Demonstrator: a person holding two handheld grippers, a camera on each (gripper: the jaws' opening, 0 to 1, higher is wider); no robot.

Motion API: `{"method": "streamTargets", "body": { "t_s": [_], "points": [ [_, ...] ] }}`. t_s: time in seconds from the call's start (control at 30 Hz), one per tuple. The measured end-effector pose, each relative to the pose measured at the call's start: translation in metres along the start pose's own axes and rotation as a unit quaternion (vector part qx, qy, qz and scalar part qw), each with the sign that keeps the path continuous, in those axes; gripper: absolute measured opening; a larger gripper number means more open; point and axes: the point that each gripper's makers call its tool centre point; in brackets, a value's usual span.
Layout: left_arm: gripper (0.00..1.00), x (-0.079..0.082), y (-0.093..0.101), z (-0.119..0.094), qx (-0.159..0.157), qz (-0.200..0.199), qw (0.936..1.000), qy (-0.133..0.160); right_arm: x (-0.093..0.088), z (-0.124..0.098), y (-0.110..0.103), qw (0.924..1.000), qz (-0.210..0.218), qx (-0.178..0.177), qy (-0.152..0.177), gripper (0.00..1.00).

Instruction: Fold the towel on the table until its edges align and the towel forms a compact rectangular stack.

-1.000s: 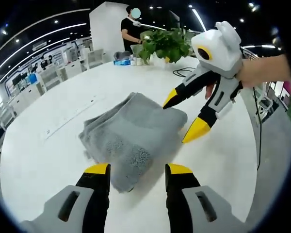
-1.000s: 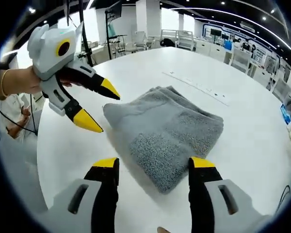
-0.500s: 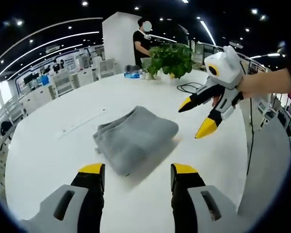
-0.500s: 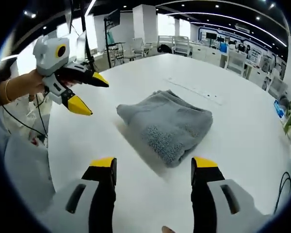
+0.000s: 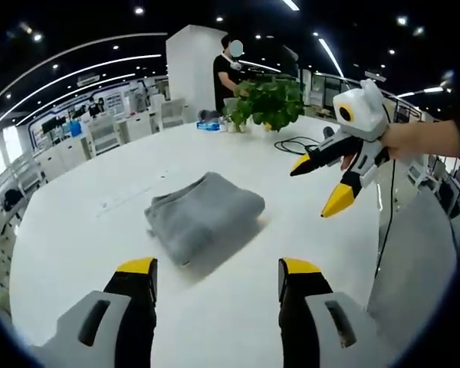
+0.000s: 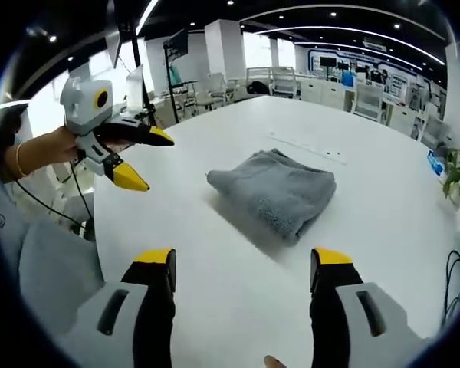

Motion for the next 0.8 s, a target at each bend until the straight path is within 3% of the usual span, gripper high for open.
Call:
{"method": "streamTargets", "body": {
  "t_s": [0.3, 0.47, 0.8],
  "points": [
    [0.70, -0.012, 0.014, -0.030, 0.009, -0.008, 0.9999, 0.003, -0.017, -0.028, -0.016, 0.9999, 0.006, -0.004, 0.009, 0.73],
    [0.74, -0.015, 0.022, -0.040, 0.008, -0.014, 0.9998, 0.012, -0.020, -0.039, -0.027, 0.9997, 0.010, -0.007, 0.023, 0.80],
    [0.93, -0.018, 0.037, -0.047, 0.000, -0.027, 0.9990, 0.034, -0.033, -0.064, -0.044, 0.9997, 0.018, -0.005, 0.013, 0.84]
  ]
}}
Point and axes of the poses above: the point that each gripper's makers call its tool centre point, and the gripper's own axes: z roughly forward along the fingers, y roughly to its right, x roughly out of its top, and after that the axes turned 15 degrees about y, right-handed
